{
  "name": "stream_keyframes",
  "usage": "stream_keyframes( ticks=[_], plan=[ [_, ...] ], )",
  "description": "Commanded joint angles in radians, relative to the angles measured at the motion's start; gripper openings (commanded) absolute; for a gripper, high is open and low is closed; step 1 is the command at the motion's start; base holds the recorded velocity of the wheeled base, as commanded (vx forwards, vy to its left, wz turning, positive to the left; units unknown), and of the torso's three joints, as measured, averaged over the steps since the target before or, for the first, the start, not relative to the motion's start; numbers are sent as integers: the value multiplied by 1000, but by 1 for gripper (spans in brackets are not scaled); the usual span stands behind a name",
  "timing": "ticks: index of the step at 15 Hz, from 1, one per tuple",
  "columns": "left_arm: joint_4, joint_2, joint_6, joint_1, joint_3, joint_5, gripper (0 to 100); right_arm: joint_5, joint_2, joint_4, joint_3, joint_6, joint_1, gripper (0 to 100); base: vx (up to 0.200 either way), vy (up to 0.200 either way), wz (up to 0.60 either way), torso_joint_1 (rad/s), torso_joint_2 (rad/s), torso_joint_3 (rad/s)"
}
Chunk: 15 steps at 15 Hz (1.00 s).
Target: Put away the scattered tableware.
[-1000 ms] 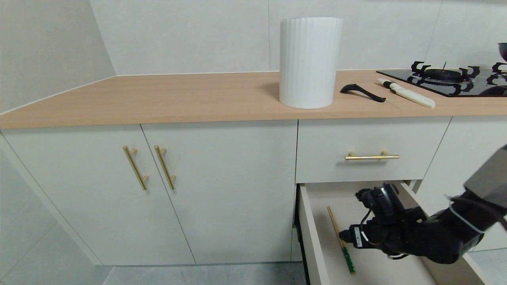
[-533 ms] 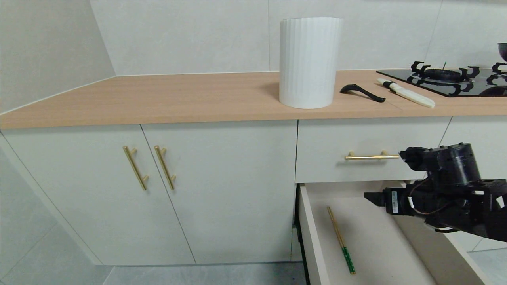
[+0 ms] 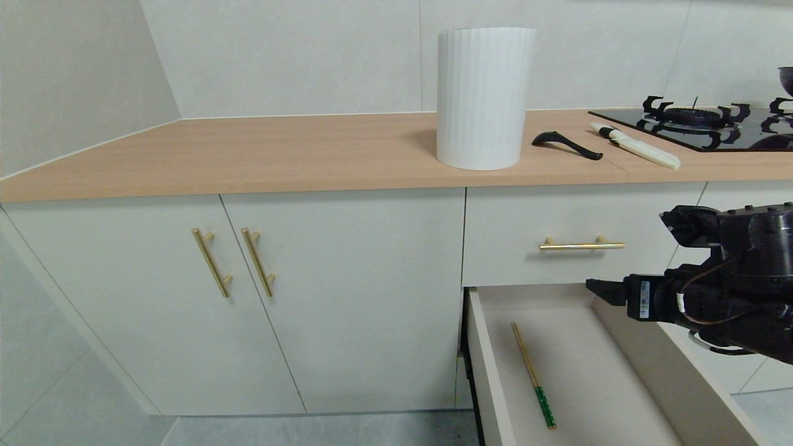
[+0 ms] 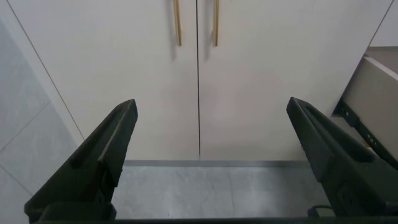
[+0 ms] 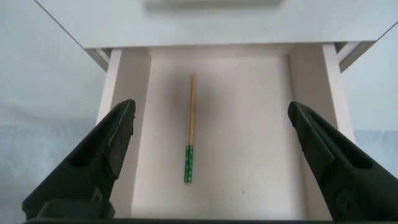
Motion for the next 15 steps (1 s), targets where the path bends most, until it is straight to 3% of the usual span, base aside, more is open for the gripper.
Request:
stream_keyframes(
  ticks=[1,6,15],
  plan=[
    [0,2,-1,0,0,0,100,0,-11,-1,1,-5,0,100,0,0,0,0,0,0],
    [0,0,-1,0,0,0,100,0,-11,-1,10,-11,0,100,0,0,0,60,-207,-199],
    [0,2,0,0,0,0,100,4,-1,-1,22,-12,1,100,0,0,0,179,-501,-288]
  ],
)
